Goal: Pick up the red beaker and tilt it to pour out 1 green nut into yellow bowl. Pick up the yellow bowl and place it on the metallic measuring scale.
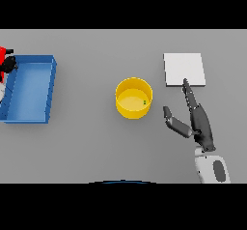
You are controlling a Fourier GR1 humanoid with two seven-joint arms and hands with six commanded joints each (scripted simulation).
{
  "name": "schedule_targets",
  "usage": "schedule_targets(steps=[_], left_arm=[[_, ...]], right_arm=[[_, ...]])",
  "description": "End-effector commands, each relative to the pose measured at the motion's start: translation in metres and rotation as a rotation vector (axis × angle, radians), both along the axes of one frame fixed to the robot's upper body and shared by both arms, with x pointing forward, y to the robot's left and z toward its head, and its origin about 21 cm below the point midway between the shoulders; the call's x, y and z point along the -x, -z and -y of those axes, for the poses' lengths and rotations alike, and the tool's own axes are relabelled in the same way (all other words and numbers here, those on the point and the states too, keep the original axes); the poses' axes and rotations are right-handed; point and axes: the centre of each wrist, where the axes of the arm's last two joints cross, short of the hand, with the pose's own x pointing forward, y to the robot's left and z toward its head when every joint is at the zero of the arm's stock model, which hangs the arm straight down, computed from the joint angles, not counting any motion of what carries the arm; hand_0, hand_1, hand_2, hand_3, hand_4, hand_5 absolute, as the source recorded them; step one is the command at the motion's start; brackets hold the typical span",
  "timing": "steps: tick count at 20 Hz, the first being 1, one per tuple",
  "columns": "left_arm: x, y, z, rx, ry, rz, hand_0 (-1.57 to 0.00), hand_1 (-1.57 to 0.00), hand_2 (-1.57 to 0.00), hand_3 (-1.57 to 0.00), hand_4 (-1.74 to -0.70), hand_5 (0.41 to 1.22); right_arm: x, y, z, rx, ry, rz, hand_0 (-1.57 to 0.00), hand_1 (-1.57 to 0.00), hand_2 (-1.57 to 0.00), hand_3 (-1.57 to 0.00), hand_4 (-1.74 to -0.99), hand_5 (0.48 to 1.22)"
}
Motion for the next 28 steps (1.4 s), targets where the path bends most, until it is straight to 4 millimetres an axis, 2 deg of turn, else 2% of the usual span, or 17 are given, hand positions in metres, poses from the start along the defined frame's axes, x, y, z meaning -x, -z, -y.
schedule_targets(steps=[1,3,4,5,6,7,9,10,12,15,18,21,24,27,28], left_arm=[[0.003,-0.002,0.001,0.01,0.006,-0.007,-1.57,-1.57,-1.57,-1.38,-1.74,1.076],[0.008,0.0,0.0,0.044,0.038,-0.061,-1.57,-1.57,-1.57,-1.37,-1.73,0.955],[0.014,0.003,0.002,0.039,0.081,-0.092,-1.57,-1.57,-1.57,-1.41,-1.66,0.888],[0.017,0.0,0.003,0.039,0.116,-0.1,-1.57,-1.57,-1.57,-1.37,-1.49,0.827],[0.021,-0.003,0.003,0.009,0.181,-0.108,-1.57,-1.54,-1.49,-1.24,-1.31,0.774],[0.025,-0.001,0.003,-0.003,0.244,-0.11,-1.5,-1.38,-1.31,-1.1,-1.15,0.74],[0.03,-0.003,-0.003,0.031,0.326,-0.126,-1.0,-0.88,-0.84,-0.71,-0.93,0.697],[0.034,-0.002,-0.004,0.05,0.352,-0.143,-0.8,-0.71,-0.67,-0.57,-0.87,0.682],[0.036,-0.007,-0.006,0.0,0.365,-0.177,-0.51,-0.45,-0.43,-0.36,-0.78,0.656],[0.03,-0.001,-0.006,-0.042,0.362,-0.193,-0.26,-0.23,-0.22,-0.18,-0.74,0.648],[0.026,0.004,-0.004,-0.063,0.345,-0.17,-0.13,-0.12,-0.11,-0.09,-0.72,0.647],[0.025,0.005,-0.003,-0.072,0.335,-0.117,-0.07,-0.06,-0.06,-0.05,-0.71,0.658],[0.025,0.003,-0.002,-0.066,0.348,-0.054,-0.03,-0.03,-0.03,-0.02,-0.71,0.679],[0.026,-0.001,0.0,-0.066,0.349,-0.044,-0.02,-0.01,-0.01,-0.01,-0.71,0.683],[0.026,-0.001,0.0,-0.054,0.354,-0.04,-0.01,-0.01,-0.01,-0.01,-0.72,0.676]], right_arm=[[0.001,-0.001,-0.003,-0.002,-0.002,-0.001,0.0,0.0,0.0,0.0,-1.17,0.683],[-0.002,-0.004,-0.001,0.001,0.004,-0.009,0.0,0.0,0.0,0.0,-1.168,0.679],[-0.001,-0.002,0.0,0.002,0.003,-0.014,0.0,0.0,0.0,0.0,-1.165,0.678],[0.0,-0.001,0.004,0.009,0.009,-0.014,0.0,0.0,0.0,0.0,-1.165,0.675],[-0.001,-0.001,0.003,0.016,0.009,-0.011,0.0,0.0,0.0,0.0,-1.163,0.671],[0.0,-0.003,0.003,0.016,0.005,-0.002,0.0,0.0,0.0,0.0,-1.159,0.669],[0.001,0.0,0.003,0.008,0.004,-0.004,0.0,0.0,0.0,0.0,-1.162,0.671],[0.004,0.001,0.004,0.001,-0.005,0.003,0.0,0.0,0.0,0.0,-1.156,0.673],[0.002,-0.004,0.003,0.004,-0.003,0.015,0.0,0.0,0.0,0.0,-1.147,0.68],[0.0,-0.006,0.002,0.005,-0.005,-0.004,0.0,0.0,0.0,0.0,-1.156,0.69],[0.0,-0.005,0.002,0.018,0.001,-0.008,0.0,0.0,0.0,0.0,-1.173,0.688],[-0.002,-0.007,0.002,0.052,0.021,-0.033,0.0,0.0,0.0,0.0,-1.175,0.672],[-0.003,-0.014,-0.004,0.144,-0.056,0.009,0.0,0.0,0.0,0.0,-1.132,0.703],[-0.015,-0.023,0.004,0.315,-0.194,0.016,0.0,0.0,0.0,0.0,-1.172,0.728],[-0.023,-0.03,-0.001,0.416,-0.229,0.019,0.0,0.0,0.0,0.0,-1.19,0.716]])
